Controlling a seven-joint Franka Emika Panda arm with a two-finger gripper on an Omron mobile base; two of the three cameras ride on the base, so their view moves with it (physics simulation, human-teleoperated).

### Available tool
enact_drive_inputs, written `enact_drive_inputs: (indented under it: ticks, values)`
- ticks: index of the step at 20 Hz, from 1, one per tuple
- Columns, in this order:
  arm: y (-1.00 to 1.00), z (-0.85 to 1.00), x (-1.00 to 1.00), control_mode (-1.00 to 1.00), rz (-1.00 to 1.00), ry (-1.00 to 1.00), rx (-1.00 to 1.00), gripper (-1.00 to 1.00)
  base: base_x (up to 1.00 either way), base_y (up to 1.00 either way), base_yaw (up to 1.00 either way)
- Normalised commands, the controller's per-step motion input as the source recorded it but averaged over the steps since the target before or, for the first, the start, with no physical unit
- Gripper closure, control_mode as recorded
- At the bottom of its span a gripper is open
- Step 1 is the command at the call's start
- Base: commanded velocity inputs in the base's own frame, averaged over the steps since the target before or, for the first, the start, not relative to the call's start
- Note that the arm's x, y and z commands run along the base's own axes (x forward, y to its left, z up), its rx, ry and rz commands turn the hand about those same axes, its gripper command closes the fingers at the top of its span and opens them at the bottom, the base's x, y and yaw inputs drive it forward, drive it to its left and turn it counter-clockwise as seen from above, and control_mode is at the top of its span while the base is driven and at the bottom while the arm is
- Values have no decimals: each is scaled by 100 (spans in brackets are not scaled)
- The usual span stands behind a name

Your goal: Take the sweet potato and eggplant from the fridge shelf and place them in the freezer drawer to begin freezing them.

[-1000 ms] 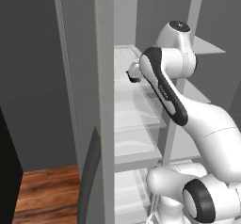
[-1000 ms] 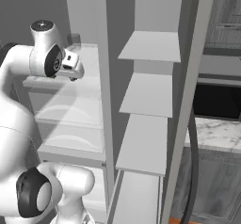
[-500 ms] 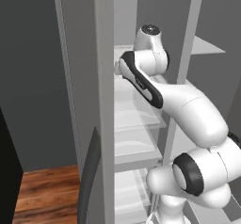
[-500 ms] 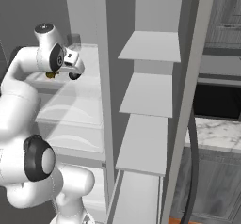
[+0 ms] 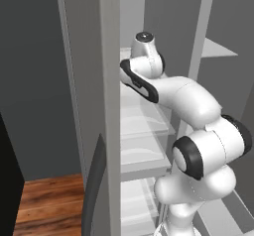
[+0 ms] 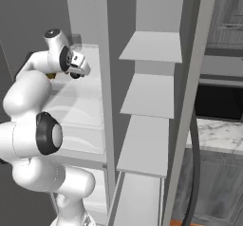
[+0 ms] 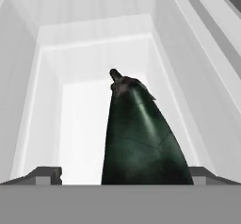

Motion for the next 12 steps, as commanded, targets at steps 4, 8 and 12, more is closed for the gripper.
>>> enact_drive_inputs:
  ticks: [4, 8, 12]
  values:
    - [0, -29, 31, -100, 0, 0, 0, -100, 0, 0, 0]
    - [-13, -36, -1, -100, 0, 0, 0, 100, 0, 0, 0]
    - [-1, 0, -6, -100, 0, 0, 0, 100, 0, 0, 0]
